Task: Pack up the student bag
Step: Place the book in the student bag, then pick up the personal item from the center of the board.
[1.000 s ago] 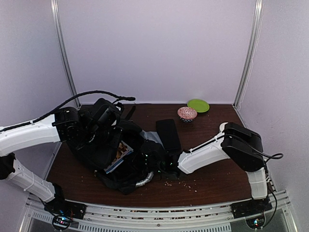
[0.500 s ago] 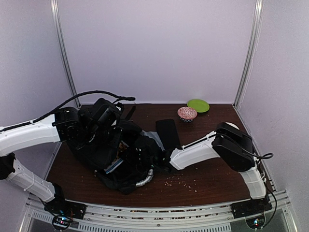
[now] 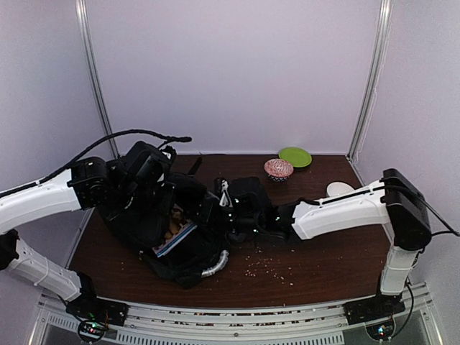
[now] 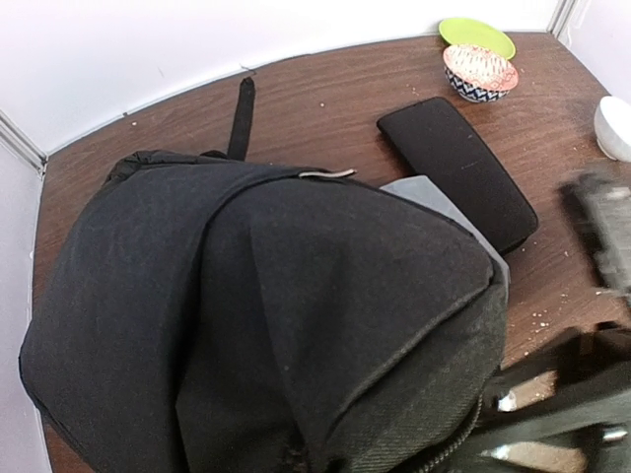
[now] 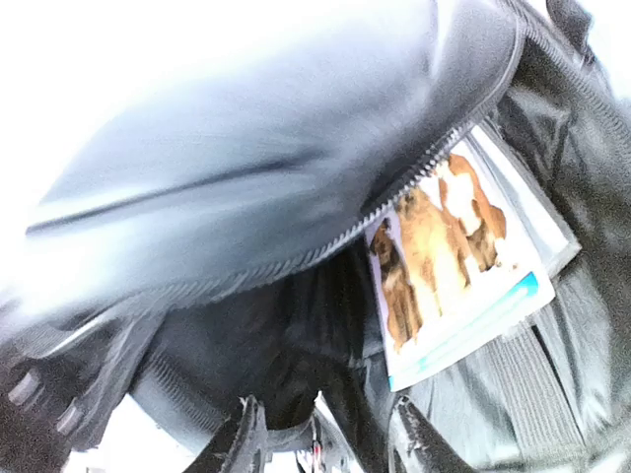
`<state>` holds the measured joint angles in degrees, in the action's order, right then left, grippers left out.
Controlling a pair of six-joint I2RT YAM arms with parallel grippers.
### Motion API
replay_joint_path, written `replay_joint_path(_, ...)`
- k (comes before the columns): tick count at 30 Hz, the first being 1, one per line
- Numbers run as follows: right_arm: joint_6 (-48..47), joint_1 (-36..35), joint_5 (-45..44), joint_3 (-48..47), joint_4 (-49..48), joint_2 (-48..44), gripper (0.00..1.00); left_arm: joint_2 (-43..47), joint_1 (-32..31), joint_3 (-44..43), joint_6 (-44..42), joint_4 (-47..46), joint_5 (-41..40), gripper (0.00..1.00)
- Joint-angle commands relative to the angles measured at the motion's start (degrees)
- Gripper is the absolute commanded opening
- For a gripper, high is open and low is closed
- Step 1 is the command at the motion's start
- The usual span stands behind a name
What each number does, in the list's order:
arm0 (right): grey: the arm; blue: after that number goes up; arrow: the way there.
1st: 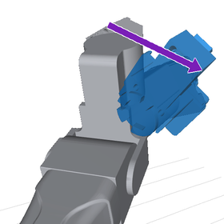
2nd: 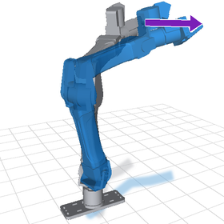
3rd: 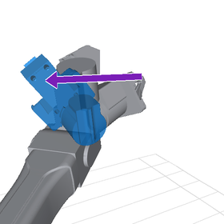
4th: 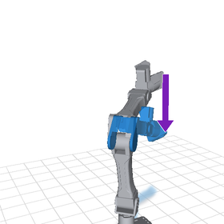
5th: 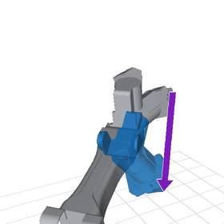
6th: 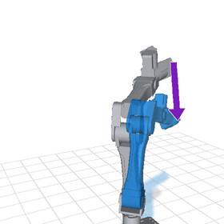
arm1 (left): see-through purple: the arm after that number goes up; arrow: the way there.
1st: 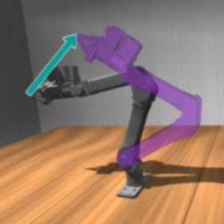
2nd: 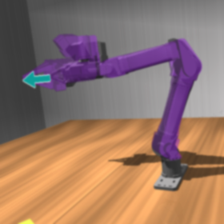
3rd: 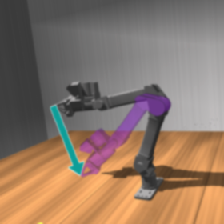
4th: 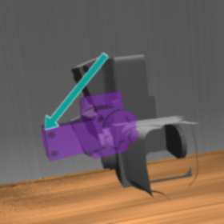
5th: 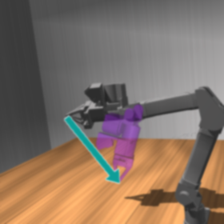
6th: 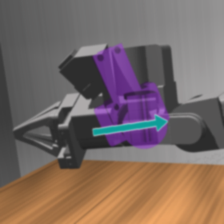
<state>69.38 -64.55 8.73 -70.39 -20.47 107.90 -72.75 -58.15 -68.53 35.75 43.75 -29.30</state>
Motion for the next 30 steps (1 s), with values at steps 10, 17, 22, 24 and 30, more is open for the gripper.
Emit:
replay_joint_path(10, -11.9, 4.1, -10.7, 30.9, 4.4, -24.1, 0.49, 11.4, 4.7, 13.5, 4.7, -0.1, -7.4, 0.0)
replay_joint_path(17, -16.8, 8.5, -16.0, 31.7, 11.0, -29.5, 0.62, 19.4, 6.8, 20.6, 7.7, 7.1, -10.5, 0.0)
replay_joint_path(22, -21.5, 10.0, -14.3, 24.9, 14.9, -25.5, 0.65, 21.7, 7.0, 22.2, 8.7, 9.7, -11.5, 0.0)
replay_joint_path(24, -22.6, 10.0, -11.5, 21.0, 16.1, -22.1, 0.65, 21.7, 7.0, 22.4, 9.1, 9.7, -10.9, 0.0)
replay_joint_path(30, -25.4, 6.4, -8.0, 11.9, 20.7, -12.9, 0.63, 22.0, 7.0, 23.2, 7.0, 4.0, -5.5, 0.0)
